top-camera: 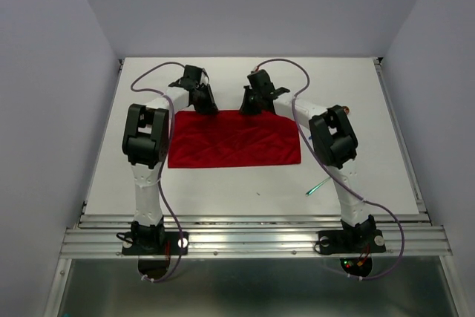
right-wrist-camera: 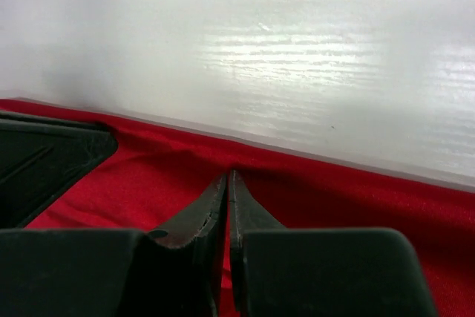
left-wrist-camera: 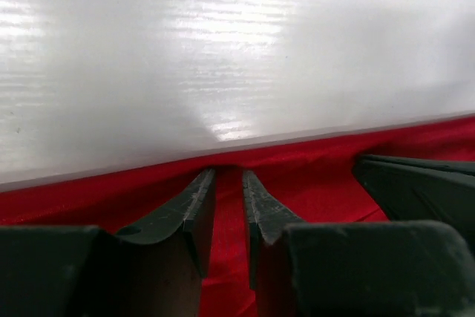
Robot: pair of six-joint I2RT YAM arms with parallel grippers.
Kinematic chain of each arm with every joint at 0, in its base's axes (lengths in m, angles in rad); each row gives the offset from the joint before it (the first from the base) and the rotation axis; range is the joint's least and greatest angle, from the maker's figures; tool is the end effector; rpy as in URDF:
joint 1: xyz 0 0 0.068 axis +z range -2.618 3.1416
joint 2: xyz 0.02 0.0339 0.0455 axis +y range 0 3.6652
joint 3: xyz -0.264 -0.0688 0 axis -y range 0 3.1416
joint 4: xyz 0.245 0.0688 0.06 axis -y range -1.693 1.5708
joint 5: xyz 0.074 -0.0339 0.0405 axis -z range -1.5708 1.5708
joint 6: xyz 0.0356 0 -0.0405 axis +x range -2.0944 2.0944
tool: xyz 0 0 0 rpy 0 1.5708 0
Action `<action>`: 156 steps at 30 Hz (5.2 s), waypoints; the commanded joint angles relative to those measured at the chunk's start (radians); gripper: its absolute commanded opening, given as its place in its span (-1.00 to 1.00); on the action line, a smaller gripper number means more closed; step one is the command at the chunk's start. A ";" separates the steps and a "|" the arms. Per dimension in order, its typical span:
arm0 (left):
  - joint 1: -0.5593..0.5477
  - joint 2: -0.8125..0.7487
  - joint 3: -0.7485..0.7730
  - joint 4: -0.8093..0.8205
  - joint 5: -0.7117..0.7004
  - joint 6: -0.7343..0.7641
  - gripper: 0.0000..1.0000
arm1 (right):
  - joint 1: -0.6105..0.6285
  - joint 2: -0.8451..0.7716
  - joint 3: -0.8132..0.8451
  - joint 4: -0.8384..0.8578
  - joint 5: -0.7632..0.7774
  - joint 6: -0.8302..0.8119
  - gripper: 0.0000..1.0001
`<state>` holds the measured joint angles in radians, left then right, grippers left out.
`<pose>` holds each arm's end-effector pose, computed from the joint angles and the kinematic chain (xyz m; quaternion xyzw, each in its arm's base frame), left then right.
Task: Fold the napkin into a case and place the utensils inside
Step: Smooth out the rectangle-folded napkin at the center of the board, then pick up the rectangle-folded napkin at the center of the board.
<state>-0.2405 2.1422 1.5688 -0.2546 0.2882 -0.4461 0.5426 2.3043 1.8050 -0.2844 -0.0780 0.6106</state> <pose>0.4582 -0.1228 0.1734 -0.0428 0.9226 -0.2469 0.2932 0.4423 0.2699 0.1677 0.0164 0.9228 0.2391 0.3016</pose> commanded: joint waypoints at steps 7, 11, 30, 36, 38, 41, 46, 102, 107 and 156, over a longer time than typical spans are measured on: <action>0.003 0.041 0.140 -0.052 -0.021 0.038 -0.37 | -0.055 0.038 0.094 -0.025 0.026 -0.006 -0.83; 0.013 0.012 0.134 -0.061 -0.044 0.043 -0.37 | -0.055 0.001 0.065 -0.025 0.049 -0.028 -0.83; 0.112 -0.153 -0.064 -0.023 -0.133 0.063 -0.35 | -0.073 -0.140 -0.164 0.021 0.104 -0.063 -0.82; 0.151 -0.093 -0.073 -0.017 -0.167 0.070 -0.36 | -0.136 -0.117 -0.180 0.021 0.090 -0.054 -0.83; 0.170 -0.093 -0.082 -0.011 -0.179 0.075 -0.36 | -0.153 -0.124 -0.203 0.021 0.093 -0.060 -0.83; 0.193 -0.094 -0.095 -0.014 -0.187 0.086 -0.36 | -0.184 -0.135 -0.228 0.022 0.095 -0.064 -0.84; 0.216 -0.088 -0.104 -0.017 -0.198 0.098 -0.36 | -0.216 -0.146 -0.268 0.022 0.101 -0.074 -0.84; 0.224 -0.120 -0.107 -0.025 -0.141 0.103 -0.36 | -0.374 -0.324 -0.383 0.030 0.106 -0.120 -0.85; 0.224 -0.226 -0.115 -0.063 -0.164 0.101 -0.24 | -0.374 -0.416 -0.391 0.030 0.098 -0.123 -0.84; 0.115 -0.383 -0.449 -0.098 -0.360 0.084 0.57 | -0.374 -0.493 -0.722 0.030 0.057 -0.169 -0.30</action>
<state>-0.1295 1.8061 1.1393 -0.3546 -0.0826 -0.3607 0.1761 1.7832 1.0657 -0.2749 -0.0330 0.4629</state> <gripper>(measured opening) 0.786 0.351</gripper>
